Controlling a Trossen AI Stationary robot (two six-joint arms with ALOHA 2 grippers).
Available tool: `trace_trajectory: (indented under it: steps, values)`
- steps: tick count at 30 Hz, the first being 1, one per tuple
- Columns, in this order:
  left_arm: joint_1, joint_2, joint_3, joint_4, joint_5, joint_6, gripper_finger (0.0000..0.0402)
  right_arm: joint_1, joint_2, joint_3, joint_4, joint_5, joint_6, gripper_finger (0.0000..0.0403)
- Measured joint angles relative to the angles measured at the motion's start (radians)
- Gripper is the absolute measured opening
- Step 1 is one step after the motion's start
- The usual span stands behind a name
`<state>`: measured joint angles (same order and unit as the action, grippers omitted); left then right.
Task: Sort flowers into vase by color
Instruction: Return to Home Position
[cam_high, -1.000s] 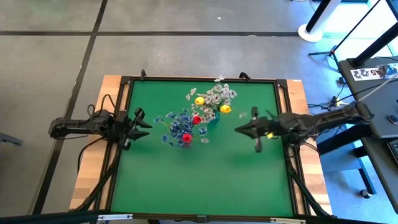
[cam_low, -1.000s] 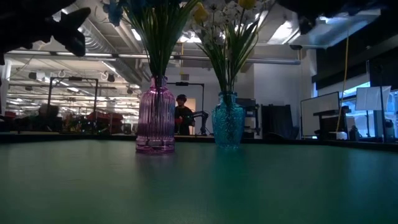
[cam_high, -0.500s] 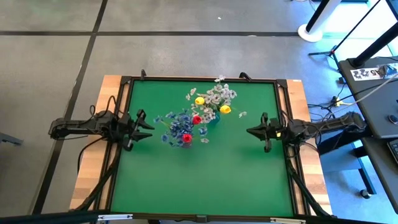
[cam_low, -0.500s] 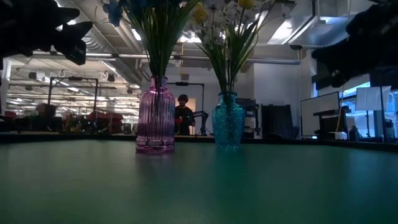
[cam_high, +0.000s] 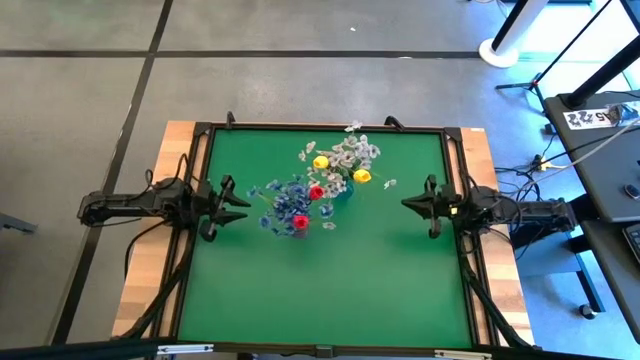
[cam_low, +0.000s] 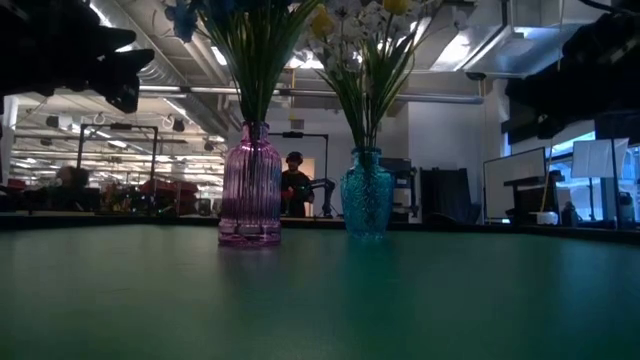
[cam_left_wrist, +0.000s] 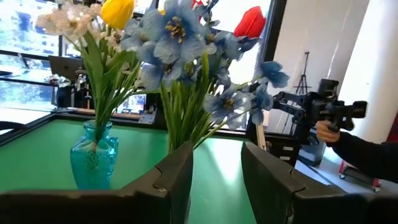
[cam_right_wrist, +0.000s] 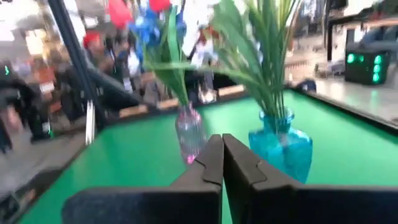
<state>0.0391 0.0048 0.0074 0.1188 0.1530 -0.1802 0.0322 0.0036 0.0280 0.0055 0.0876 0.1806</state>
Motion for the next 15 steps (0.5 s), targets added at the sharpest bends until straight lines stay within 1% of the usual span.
trace_trajectory:
  steps: [1,3,7,10,12,15]
  values:
    - [0.000,0.001,0.000,-0.002,-0.005,0.000,0.0133,0.000,0.000,-0.016,0.030,-0.005,0.010,0.0003]
    - [0.000,0.002,0.000,0.001,-0.011,0.000,0.0133,0.001,0.001,-0.015,0.032,-0.014,0.006,0.0002]
    - [0.000,0.001,0.000,0.003,-0.023,-0.011,0.0133,0.000,0.016,-0.016,0.040,0.055,-0.059,0.0004]
    - [-0.002,0.001,0.002,0.041,-0.087,-0.147,0.0133,0.000,0.024,-0.016,0.049,0.111,-0.107,0.0014]
    - [-0.002,0.000,0.001,0.033,-0.113,-0.178,0.0133,0.000,0.024,-0.017,0.050,0.122,-0.128,0.0019]
    - [-0.002,0.000,0.001,0.032,-0.117,-0.181,0.0133,0.000,0.024,-0.017,0.050,0.120,-0.129,0.0024]
